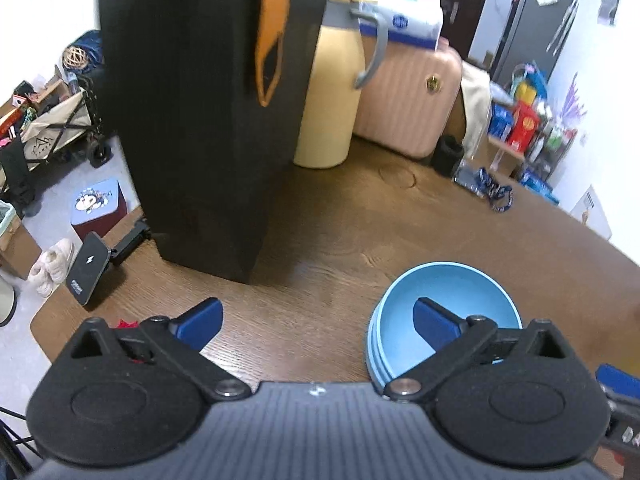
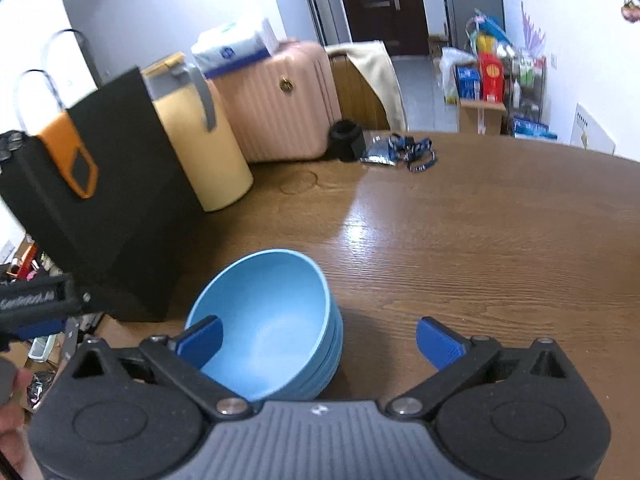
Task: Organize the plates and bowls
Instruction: 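Withdraw both grippers and move them to the rim of the bowl stack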
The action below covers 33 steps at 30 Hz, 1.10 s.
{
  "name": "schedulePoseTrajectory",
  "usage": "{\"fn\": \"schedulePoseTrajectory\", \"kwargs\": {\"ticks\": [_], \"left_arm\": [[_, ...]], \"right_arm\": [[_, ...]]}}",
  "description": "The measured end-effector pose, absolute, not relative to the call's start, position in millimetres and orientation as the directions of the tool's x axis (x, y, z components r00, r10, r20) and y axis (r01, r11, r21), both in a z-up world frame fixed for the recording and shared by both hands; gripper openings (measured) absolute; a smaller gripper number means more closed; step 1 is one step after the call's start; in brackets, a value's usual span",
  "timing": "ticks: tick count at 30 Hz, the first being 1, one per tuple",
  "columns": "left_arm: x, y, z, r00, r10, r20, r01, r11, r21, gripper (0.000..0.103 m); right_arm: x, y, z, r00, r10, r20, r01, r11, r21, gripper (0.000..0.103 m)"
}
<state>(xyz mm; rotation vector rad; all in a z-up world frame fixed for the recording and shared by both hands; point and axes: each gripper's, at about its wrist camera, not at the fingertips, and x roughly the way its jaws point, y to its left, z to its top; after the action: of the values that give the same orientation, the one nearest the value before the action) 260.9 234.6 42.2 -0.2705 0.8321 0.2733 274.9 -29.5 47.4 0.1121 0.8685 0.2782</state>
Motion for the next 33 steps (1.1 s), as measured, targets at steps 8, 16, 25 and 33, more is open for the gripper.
{"fn": "schedulePoseTrajectory", "kwargs": {"ticks": [8, 16, 25, 33], "left_arm": [[196, 220, 49, 0.693, 0.125, -0.71, -0.31, 0.941, -0.137, 0.103], [154, 202, 46, 0.693, 0.051, -0.719, -0.225, 0.963, -0.149, 0.103], [173, 216, 44, 0.703, -0.065, -0.708, -0.061, 0.987, -0.151, 0.103], [207, 244, 51, 0.7, -0.162, -0.696, 0.098, 0.986, -0.131, 0.103]], "right_arm": [[185, -35, 53, 0.68, 0.243, -0.692, -0.19, 0.97, 0.154, 0.103], [110, -36, 54, 0.696, 0.187, -0.693, -0.14, 0.982, 0.125, 0.103], [97, -25, 55, 0.731, 0.012, -0.682, 0.045, 0.997, 0.066, 0.103], [115, -2, 56, 0.719, -0.09, -0.689, 0.227, 0.968, 0.11, 0.103]]}}
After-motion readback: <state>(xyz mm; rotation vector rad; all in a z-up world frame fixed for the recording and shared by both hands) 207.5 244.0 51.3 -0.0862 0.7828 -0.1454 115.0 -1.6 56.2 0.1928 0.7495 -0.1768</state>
